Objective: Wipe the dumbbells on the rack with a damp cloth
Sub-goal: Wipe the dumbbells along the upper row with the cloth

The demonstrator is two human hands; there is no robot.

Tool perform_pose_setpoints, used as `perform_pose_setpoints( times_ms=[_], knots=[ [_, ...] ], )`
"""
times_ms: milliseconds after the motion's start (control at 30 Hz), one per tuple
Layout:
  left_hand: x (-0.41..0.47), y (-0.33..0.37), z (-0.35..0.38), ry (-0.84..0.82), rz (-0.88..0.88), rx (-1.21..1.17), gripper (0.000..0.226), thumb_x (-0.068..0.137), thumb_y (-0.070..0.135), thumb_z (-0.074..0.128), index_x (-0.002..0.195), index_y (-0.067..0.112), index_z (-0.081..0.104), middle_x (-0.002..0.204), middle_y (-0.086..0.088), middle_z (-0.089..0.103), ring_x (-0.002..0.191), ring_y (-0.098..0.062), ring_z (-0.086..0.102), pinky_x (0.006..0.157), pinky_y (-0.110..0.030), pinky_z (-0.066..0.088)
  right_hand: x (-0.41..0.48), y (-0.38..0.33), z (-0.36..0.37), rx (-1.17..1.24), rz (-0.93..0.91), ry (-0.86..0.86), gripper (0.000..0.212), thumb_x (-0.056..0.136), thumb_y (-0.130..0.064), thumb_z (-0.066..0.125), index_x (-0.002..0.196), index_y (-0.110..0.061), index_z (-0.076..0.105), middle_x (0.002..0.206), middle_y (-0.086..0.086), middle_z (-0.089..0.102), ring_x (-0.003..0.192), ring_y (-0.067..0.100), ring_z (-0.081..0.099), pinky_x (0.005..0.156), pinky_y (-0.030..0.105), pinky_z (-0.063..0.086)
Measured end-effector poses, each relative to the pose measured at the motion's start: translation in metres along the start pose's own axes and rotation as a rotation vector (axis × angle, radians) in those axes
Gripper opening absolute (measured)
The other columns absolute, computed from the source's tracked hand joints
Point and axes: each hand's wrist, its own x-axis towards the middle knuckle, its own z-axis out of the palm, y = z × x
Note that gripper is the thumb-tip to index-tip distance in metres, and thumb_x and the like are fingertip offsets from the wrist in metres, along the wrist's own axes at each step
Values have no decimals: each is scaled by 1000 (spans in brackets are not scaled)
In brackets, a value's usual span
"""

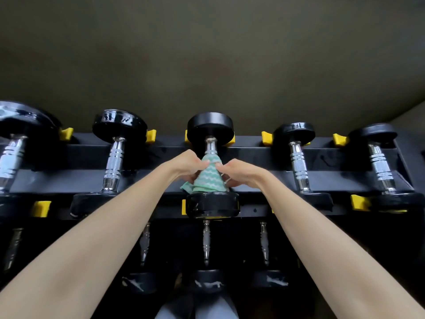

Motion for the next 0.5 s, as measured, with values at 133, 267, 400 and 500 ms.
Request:
perform_pose_setpoints(
  times_ms=[133, 267, 400, 500],
  knots=[
    [-22, -2, 4, -139, 14, 213, 48, 89, 26, 58, 47, 15, 38, 42, 7, 38, 41, -7, 36, 53, -17, 38, -15, 8, 5, -163, 27, -11, 34, 91, -42, 50, 71, -15, 51, 75, -1, 53, 78, 18, 50, 93, 33, 40],
    [-40, 2, -3, -208, 77, 353, 48, 83, 16, 58, 42, 16, 33, 41, 8, 29, 46, -10, 24, 52, -18, 27, -37, 2, 2, -204, -9, 19, 40, 87, -25, 55, 56, -17, 32, 60, -2, 32, 63, 15, 30, 72, 32, 28],
    [-57, 11, -15, -228, 140, 297, 47, 84, 25, 60, 46, 20, 32, 52, 5, 28, 53, -12, 25, 58, -23, 26, -55, -1, -3, -162, -6, 51, 17, 81, -28, 59, 73, -15, 52, 73, 2, 49, 76, 17, 41, 78, 31, 41],
    [-75, 15, -19, -195, 199, 233, 46, 87, 22, 57, 53, 19, 27, 58, -1, 25, 52, -14, 23, 55, -24, 22, -71, -4, -1, -66, -37, 116, 17, 78, -25, 58, 79, -8, 60, 79, 5, 51, 80, 16, 46, 73, 29, 31]
  ],
)
